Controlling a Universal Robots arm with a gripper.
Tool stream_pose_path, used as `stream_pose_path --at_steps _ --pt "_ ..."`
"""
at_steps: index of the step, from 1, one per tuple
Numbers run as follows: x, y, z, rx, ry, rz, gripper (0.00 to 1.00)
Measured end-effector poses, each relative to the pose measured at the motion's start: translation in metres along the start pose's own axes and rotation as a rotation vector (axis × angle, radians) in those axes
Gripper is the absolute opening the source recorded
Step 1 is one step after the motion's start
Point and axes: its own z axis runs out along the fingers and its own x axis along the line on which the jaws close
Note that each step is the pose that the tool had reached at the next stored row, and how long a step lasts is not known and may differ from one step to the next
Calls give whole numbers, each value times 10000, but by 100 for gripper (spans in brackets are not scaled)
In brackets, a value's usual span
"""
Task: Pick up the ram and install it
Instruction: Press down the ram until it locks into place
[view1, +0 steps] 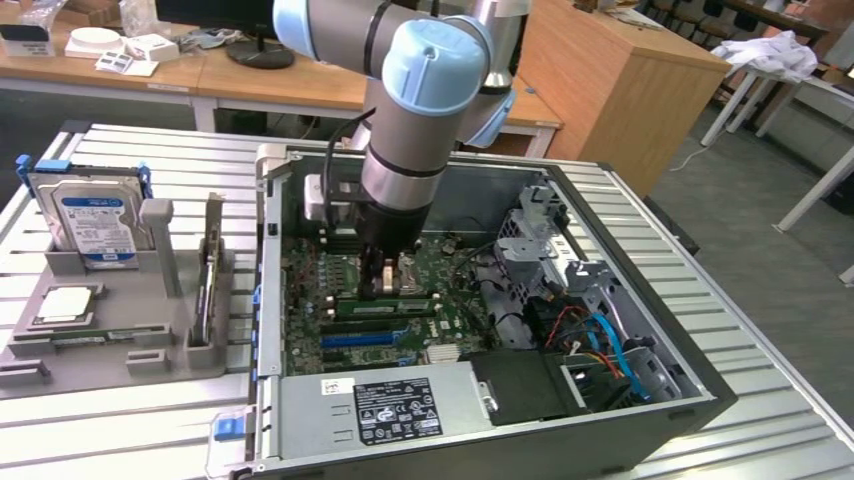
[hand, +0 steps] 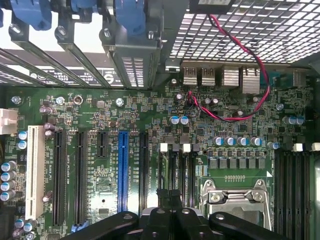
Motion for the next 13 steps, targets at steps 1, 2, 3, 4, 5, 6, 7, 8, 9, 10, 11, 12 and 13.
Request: stream_pose_path --at_steps 1,2,3,4,5,6,7,8,9,10,11,12,13 --pt "0 0 3 -1 2 0 11" --pt "1 0 7 -2 2 0 11" --pt "1 0 10 -2 4 0 11" --pt "2 0 11 -3 5 0 11" --pt "2 0 11 -3 5 0 11" --pt "2 0 11 -3 5 0 11" --pt "2 0 12 -3 4 0 11" --pt "1 0 12 -2 3 -1 11" --pt "2 0 13 -2 4 0 11" --pt "1 -1 16 -1 1 -1 11" --pt "2 -1 20 -1 0 -1 11" --pt "2 -1 22 -1 2 -1 11" --pt "2 -1 23 -3 4 0 11"
